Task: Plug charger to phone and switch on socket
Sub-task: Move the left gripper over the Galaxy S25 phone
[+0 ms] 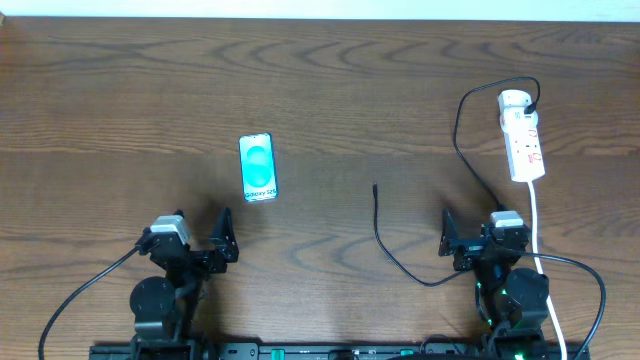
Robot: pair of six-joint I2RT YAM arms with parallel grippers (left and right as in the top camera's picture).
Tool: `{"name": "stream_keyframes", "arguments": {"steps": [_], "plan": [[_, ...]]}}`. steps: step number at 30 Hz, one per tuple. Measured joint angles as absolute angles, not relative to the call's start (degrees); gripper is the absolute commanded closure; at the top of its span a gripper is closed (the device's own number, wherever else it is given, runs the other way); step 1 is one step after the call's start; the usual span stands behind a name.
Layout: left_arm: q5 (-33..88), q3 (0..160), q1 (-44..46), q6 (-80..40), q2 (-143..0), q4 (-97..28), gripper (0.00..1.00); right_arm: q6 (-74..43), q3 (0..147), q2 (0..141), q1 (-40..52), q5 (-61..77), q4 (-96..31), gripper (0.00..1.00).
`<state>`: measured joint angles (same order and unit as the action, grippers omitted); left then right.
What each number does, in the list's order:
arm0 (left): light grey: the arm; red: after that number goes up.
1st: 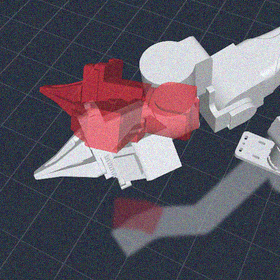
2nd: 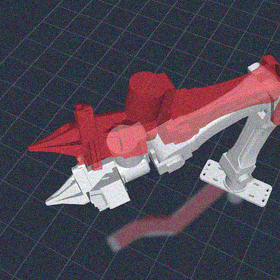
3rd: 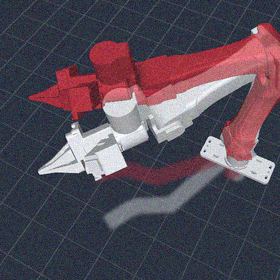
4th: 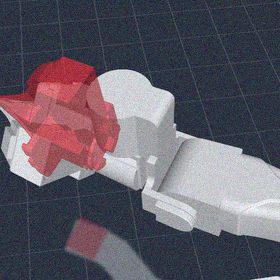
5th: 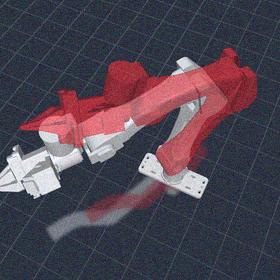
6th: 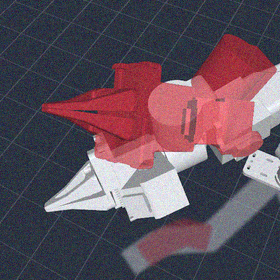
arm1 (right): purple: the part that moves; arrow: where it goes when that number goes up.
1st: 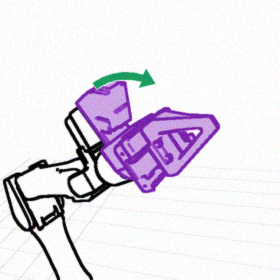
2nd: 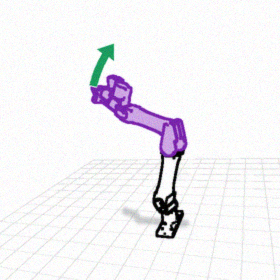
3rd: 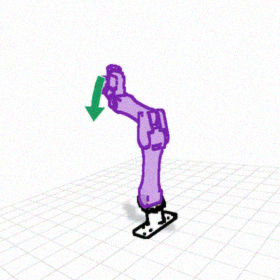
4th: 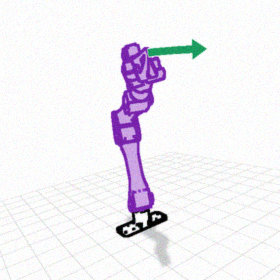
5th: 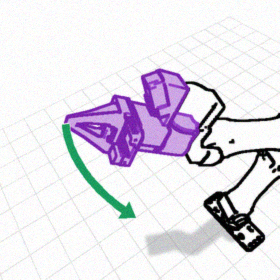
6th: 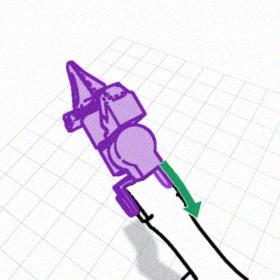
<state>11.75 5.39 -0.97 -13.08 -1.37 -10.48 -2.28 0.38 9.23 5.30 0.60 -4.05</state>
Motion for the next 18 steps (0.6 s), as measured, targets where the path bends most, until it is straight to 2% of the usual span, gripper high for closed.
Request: {"name": "stream_keyframes", "arguments": {"steps": [6,12,18], "plan": [[12.2,12.4,-1.0,-13.1,-10.2,-11.8,0.10,-2.3,0.4,9.2,5.3,0.6,-4.1,0.01],[13.9,25.6,-1.0,-11.9,-27.8,-16.0,0.10,-2.3,0.4,9.2,5.3,0.6,-4.1,0.01],[15.1,46.3,-1.0,-10.6,-49.0,-29.9,0.10,-2.3,0.4,9.2,5.3,0.5,-4.1,0.01]]}}
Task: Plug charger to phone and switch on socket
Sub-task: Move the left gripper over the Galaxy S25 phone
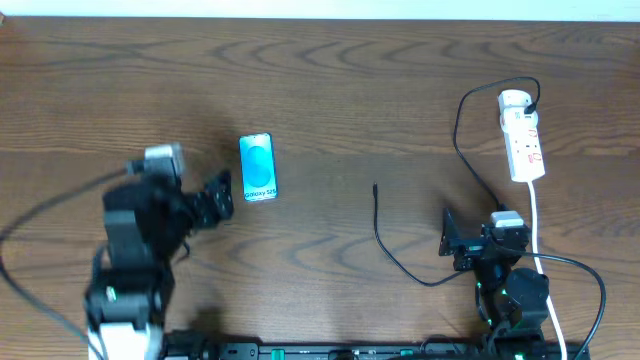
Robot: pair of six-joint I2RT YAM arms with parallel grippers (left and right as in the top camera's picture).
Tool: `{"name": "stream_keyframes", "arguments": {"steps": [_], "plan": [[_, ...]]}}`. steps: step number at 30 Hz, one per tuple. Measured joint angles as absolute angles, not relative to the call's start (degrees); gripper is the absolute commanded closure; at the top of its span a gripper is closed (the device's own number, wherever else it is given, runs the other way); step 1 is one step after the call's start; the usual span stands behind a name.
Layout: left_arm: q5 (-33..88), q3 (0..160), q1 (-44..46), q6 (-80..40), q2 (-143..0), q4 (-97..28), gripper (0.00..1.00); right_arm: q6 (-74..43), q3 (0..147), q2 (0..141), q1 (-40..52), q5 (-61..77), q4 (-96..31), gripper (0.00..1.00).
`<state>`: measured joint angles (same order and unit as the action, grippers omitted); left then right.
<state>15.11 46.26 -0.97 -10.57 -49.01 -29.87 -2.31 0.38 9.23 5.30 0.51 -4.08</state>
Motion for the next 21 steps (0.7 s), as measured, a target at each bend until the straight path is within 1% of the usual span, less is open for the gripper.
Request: {"name": "stream_keyframes", "arguments": {"steps": [1,2,7,10,12,21], "plan": [[15.2,49.9,-1.0,-10.2,-52.3,-32.3,0.10,-2.3,0.4,9.2,5.3,0.5,-4.1,0.01],[15.2,54.0,-1.0,-9.4,-55.9,-36.2,0.02,-2.3,0.4,9.2,5.3,0.5,-4.1,0.01],[15.2,73.6,-1.0,-5.6,-72.2,-52.1,0.02,-2.3,0.4,9.2,5.3,0.4,-4.0,0.01],[15.4,79.2,-1.0,-4.7,-77.9,-53.0,0.02,-2.3,0.4,9.2,5.3,0.4,-4.1,0.01],[15.4,79.7,-1.0,-4.4,-79.5,-54.1,0.02,-2.3,0.4,9.2,5.3,0.4,-4.1,0.01],[15.3,79.7,-1.0,-4.7,-81.3,-55.3,0.02,-2.3,0.4,9.2,5.3,0.4,-4.1,0.01]]}}
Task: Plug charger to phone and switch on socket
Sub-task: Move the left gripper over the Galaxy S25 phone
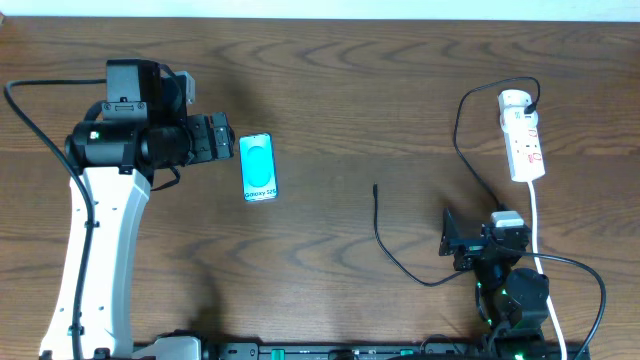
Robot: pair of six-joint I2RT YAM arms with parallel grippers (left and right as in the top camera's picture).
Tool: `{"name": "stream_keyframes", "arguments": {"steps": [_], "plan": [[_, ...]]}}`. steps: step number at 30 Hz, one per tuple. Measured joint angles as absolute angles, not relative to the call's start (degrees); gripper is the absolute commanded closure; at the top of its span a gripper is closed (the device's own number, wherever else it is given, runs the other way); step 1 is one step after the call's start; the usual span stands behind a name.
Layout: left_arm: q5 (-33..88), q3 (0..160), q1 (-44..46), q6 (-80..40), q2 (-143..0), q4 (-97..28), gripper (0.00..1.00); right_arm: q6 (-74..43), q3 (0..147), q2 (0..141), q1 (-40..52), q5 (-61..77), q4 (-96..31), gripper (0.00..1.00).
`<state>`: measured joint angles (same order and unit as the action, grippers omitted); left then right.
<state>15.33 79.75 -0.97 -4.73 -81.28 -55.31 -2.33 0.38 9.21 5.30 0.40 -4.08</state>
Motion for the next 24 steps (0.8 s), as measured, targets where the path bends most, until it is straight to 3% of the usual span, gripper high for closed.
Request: {"name": "stream_keyframes", "arguments": {"steps": [8,16,24], "plan": [[12.7,84.4,-1.0,-8.9,-83.6,-61.6,0.02,-2.3,0.4,9.2,5.3,0.4,-4.1,0.01],[11.6,100.5,-0.9,-10.3,-94.5,-70.1,0.02,-2.3,0.4,9.2,5.3,0.4,-4.1,0.01],[11.2,102.5,2.9,-8.3,-104.1,-70.8,0.02,-2.3,0.4,9.2,5.3,0.4,-4.1,0.01]]}}
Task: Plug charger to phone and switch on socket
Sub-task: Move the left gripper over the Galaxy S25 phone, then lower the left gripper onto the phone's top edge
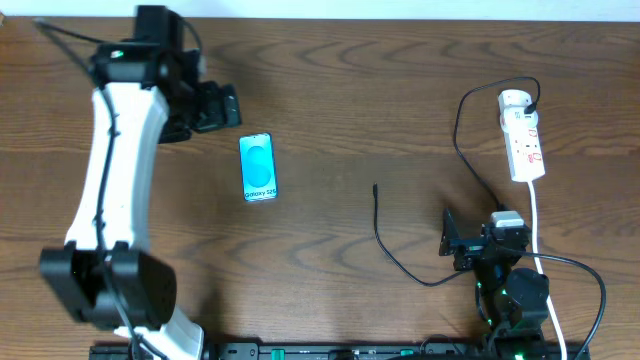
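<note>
A phone (pixel 258 167) with a lit blue screen lies flat on the wooden table left of centre. The black charger cable (pixel 400 255) runs from its free plug tip (pixel 375 186) in a loop and up to the white socket strip (pixel 523 135) at the right. My left arm reaches far forward; its gripper (pixel 228 106) hovers just up and left of the phone's top end, and its jaw state is not readable. My right gripper (pixel 452 240) rests near the front edge, by the cable's lower loop, its jaws apart with nothing in them.
The white lead of the socket strip (pixel 538 225) runs down past the right arm's base. The left arm's white link (pixel 110 170) spans the table's left side. The table's far edge (pixel 320 20) lies close behind the left gripper.
My left gripper has moved further back on the table, from beside the phone's upper left corner to a spot above and left of it. The phone, cable and right arm are unchanged.
Both arms first sat folded at the front edge. The left arm then rose and reached toward the phone's left side, then was level with the phone's top, and now sits beyond it. The phone, cable, socket strip and right arm stayed put.
</note>
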Robot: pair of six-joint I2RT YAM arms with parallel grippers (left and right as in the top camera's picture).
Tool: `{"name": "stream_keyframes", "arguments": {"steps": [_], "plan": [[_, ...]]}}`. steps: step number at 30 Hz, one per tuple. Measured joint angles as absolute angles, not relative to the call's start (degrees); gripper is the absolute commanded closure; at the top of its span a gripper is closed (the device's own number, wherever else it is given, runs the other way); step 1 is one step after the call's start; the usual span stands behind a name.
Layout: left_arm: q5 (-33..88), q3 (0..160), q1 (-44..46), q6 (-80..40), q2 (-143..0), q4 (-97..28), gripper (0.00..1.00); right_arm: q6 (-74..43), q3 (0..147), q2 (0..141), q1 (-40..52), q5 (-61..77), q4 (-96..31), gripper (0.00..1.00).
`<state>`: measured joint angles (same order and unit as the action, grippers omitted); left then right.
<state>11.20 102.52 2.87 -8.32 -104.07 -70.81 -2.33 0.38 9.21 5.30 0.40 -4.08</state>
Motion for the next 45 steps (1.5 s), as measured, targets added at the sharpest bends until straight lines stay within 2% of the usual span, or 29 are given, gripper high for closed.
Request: {"name": "stream_keyframes", "arguments": {"steps": [8,23,45], "plan": [[8.6,102.5,7.9,-6.2,-110.6,-70.9,0.02,-2.3,0.4,9.2,5.3,0.4,-4.1,0.01],[7.3,102.5,8.0,-6.2,-119.5,-69.5,0.02,-2.3,0.4,9.2,5.3,0.4,-4.1,0.01],[7.9,96.0,8.0,-7.3,-120.2,-61.1,0.02,-2.3,0.4,9.2,5.3,0.4,-4.1,0.01]]}}
